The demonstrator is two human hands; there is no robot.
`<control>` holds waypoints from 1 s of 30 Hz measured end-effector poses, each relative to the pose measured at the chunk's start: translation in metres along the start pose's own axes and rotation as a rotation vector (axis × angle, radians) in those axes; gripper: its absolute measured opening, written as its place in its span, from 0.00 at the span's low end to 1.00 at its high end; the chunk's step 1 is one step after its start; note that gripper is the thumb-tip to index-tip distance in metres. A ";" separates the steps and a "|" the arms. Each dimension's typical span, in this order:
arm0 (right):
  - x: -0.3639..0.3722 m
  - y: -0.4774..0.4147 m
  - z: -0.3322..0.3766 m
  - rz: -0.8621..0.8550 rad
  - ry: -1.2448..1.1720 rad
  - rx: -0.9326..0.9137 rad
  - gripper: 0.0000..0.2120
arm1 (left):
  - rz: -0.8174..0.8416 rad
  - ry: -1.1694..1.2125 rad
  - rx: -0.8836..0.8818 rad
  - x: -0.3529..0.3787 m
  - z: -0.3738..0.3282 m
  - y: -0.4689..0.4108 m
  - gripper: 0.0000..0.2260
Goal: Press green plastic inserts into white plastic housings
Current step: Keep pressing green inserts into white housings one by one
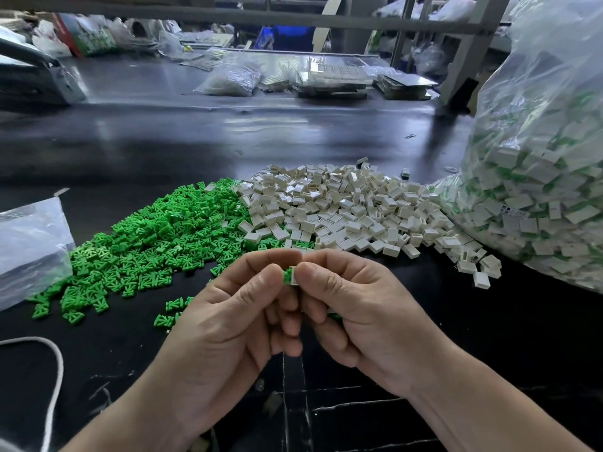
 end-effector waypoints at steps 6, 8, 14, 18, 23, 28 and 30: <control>0.000 0.003 -0.002 0.062 0.028 0.094 0.09 | 0.071 0.056 -0.091 0.009 0.004 0.003 0.19; 0.000 0.003 -0.002 0.063 0.024 0.102 0.08 | 0.065 0.083 -0.102 0.010 0.004 0.004 0.18; 0.003 0.003 -0.006 0.064 -0.013 0.146 0.19 | 0.069 0.136 -0.089 0.014 0.005 0.004 0.15; 0.003 0.003 -0.005 0.043 -0.014 0.128 0.25 | 0.074 0.125 -0.047 0.016 0.004 0.003 0.14; 0.005 0.003 -0.008 0.030 -0.024 0.146 0.24 | 0.023 0.111 -0.042 0.011 0.006 0.003 0.17; 0.007 0.004 -0.009 0.018 -0.025 0.146 0.18 | 0.009 0.086 -0.013 0.012 0.004 0.003 0.15; 0.005 0.004 -0.008 -0.003 -0.025 0.121 0.14 | 0.019 0.078 0.012 0.013 0.003 0.003 0.13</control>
Point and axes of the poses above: each hand's wrist, its own y-axis away from the middle knuckle, its own x-axis out of the palm, z = x × y, the point moved 8 cm from there along -y, towards the middle knuckle
